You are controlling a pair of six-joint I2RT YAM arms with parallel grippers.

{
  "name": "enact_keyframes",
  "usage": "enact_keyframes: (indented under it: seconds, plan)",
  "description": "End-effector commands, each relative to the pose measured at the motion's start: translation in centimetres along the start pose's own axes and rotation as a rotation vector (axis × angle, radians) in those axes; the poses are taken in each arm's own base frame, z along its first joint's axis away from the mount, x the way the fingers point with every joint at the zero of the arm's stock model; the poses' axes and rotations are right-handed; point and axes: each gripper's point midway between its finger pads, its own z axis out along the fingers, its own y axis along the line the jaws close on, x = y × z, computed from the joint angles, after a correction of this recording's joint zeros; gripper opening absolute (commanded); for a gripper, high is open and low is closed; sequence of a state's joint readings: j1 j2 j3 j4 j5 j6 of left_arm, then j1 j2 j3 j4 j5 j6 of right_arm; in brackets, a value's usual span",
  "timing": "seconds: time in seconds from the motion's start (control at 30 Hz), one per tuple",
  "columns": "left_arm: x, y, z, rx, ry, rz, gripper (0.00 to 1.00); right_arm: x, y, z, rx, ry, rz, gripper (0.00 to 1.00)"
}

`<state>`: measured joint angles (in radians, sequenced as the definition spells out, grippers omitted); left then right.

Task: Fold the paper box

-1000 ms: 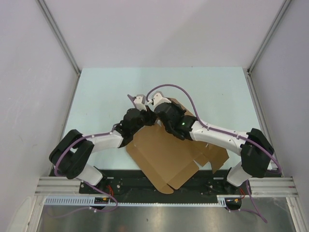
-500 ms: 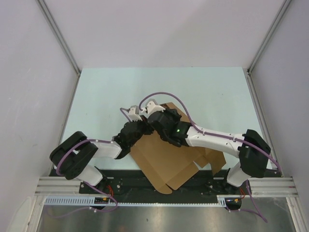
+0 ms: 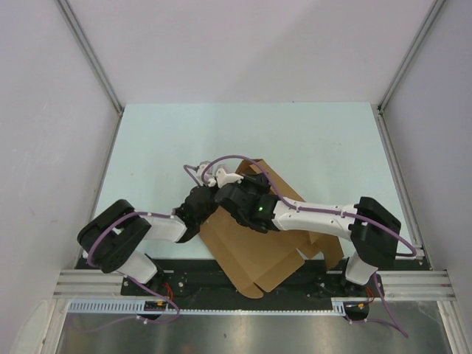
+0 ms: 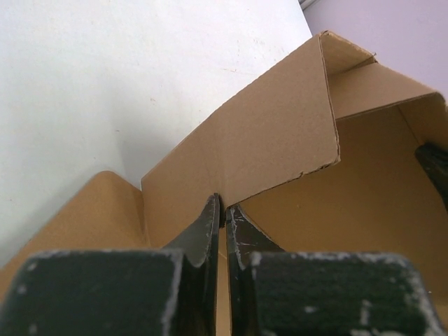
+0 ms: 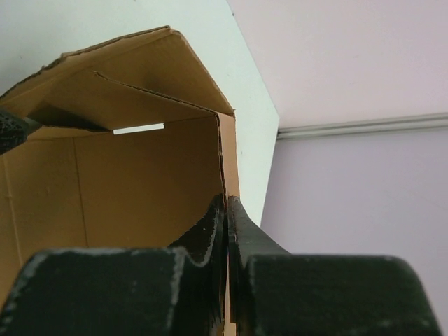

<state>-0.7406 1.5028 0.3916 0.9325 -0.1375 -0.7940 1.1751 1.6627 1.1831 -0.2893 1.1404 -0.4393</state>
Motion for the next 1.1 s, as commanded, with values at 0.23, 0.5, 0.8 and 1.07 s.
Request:
enact_keyframes:
  seconds: [0.23, 0.5, 0.8, 1.07]
  plan:
    - [0.4, -0.9, 0.7, 0.044, -0.013, -0.023, 0.06, 1.6, 5.7, -0.4, -0.133, 0.023, -0.129, 0.13]
    - [0.9, -0.6, 0.8, 0.046, -0.008, -0.037, 0.06, 0.3, 4.4, -1.0, -0.15, -0.024, -0.022, 0.37]
    - [0.7, -0.6, 1.0, 0.036, -0.008, -0.021, 0.06, -1.8, 1.5, -2.3, -0.166, -0.103, 0.123, 0.47]
    - [0.7, -0.6, 1.2, 0.03, 0.0, -0.007, 0.06, -3.8, -2.7, -3.8, -0.159, -0.182, 0.251, 0.56]
